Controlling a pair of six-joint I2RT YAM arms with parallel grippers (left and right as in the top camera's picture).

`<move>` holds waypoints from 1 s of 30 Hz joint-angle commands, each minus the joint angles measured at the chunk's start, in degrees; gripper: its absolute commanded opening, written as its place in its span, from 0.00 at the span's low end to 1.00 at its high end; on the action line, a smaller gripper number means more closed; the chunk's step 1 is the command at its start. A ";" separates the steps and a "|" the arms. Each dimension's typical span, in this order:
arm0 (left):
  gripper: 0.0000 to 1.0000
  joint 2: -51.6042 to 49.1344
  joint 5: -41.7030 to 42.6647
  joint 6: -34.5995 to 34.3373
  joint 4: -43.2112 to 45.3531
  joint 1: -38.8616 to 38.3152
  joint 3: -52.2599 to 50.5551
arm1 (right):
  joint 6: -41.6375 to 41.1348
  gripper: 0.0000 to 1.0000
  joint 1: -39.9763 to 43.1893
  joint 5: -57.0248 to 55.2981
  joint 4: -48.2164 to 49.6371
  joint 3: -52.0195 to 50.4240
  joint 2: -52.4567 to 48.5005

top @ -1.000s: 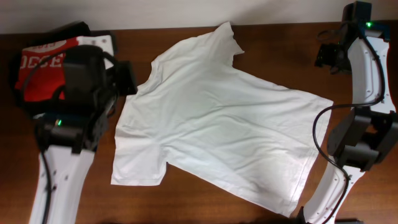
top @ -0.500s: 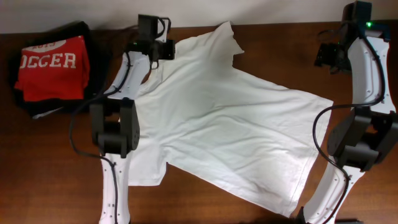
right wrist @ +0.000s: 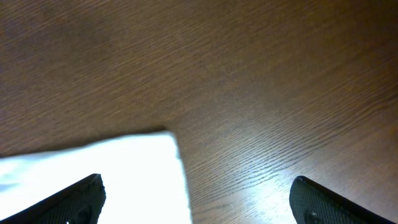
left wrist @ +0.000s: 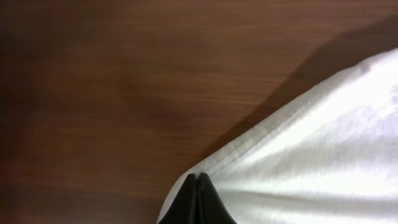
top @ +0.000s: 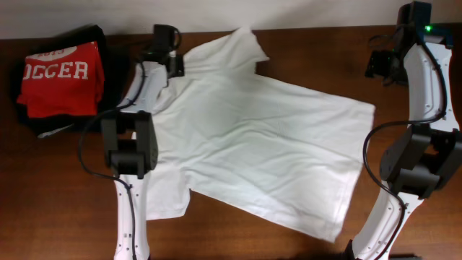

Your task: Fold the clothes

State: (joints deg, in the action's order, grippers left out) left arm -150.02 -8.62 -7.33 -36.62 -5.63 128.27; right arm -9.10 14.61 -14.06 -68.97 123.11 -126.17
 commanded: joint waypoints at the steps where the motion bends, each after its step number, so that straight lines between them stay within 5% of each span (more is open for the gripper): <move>1: 0.02 -3.65 -3.91 -3.39 -4.90 5.99 -2.23 | -0.83 0.98 0.42 -0.55 -0.04 0.83 1.18; 4: 0.01 -3.63 -2.78 -12.50 -8.00 9.42 -2.21 | -0.83 0.98 0.42 -0.55 -0.02 0.83 1.18; 12: 0.01 10.05 -1.29 -7.32 -7.37 2.12 16.24 | -0.83 0.98 0.42 -0.55 -0.02 0.83 1.18; 24: 0.00 50.40 -1.55 -8.04 -47.04 -4.76 16.39 | -0.85 0.98 0.42 -0.13 1.07 0.83 1.18; 30: 0.00 59.95 -1.46 -10.01 -60.04 -4.76 16.39 | -0.85 0.98 0.37 23.23 5.62 0.83 1.09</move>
State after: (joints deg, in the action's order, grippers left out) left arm -92.12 -9.76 -15.31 -94.17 -10.55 144.92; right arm -9.23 14.66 -1.54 -62.39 123.11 -126.17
